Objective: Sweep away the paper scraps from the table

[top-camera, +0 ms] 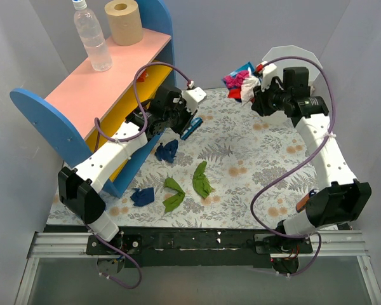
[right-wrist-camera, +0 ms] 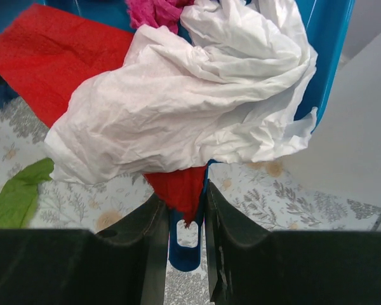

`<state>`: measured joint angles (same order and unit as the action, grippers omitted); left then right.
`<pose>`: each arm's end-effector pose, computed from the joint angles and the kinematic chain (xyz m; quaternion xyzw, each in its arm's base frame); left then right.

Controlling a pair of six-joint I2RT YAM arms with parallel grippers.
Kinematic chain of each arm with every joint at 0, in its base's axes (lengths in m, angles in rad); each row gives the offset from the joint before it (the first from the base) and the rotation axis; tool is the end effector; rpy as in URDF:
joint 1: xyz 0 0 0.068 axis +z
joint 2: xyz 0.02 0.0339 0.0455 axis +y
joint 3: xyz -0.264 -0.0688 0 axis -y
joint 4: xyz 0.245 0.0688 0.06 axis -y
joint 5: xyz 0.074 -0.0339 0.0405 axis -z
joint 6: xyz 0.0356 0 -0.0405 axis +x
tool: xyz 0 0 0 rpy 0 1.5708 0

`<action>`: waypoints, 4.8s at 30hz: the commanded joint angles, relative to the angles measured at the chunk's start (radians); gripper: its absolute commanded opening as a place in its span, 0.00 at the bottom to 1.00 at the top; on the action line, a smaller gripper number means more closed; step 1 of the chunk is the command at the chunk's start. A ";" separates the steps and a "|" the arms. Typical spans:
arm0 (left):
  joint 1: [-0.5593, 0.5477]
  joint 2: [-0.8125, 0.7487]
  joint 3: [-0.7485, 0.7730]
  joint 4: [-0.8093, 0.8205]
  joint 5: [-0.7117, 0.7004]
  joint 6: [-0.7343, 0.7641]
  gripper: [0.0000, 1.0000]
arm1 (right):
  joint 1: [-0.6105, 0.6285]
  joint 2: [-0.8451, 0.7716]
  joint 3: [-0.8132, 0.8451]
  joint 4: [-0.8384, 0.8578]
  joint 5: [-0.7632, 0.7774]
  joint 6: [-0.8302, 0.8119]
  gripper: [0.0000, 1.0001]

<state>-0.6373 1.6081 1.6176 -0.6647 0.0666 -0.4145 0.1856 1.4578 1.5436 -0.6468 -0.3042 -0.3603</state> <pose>0.2888 -0.2168 0.3729 0.1143 0.8893 -0.2476 0.3670 0.3131 0.0696 0.3991 -0.3038 0.8133 0.0904 0.4879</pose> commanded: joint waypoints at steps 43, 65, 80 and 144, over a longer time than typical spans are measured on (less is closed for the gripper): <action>0.005 -0.022 0.027 -0.078 0.288 -0.040 0.00 | -0.115 0.406 0.291 0.544 1.140 -0.529 0.01; 0.005 -0.004 0.028 -0.076 0.295 -0.044 0.00 | -0.109 0.403 0.316 0.533 1.116 -0.425 0.01; 0.005 0.019 0.044 -0.075 0.286 -0.040 0.00 | -0.092 0.378 0.435 0.385 0.927 -0.155 0.01; -0.056 -0.040 -0.179 -0.150 0.311 0.220 0.00 | 0.106 -0.364 -0.720 -0.453 0.238 -0.368 0.01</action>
<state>-0.6960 1.7081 1.4651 -0.8265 0.4259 -0.1287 0.2886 1.0897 0.8474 -1.0595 -0.1062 -0.7383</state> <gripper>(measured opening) 0.109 0.314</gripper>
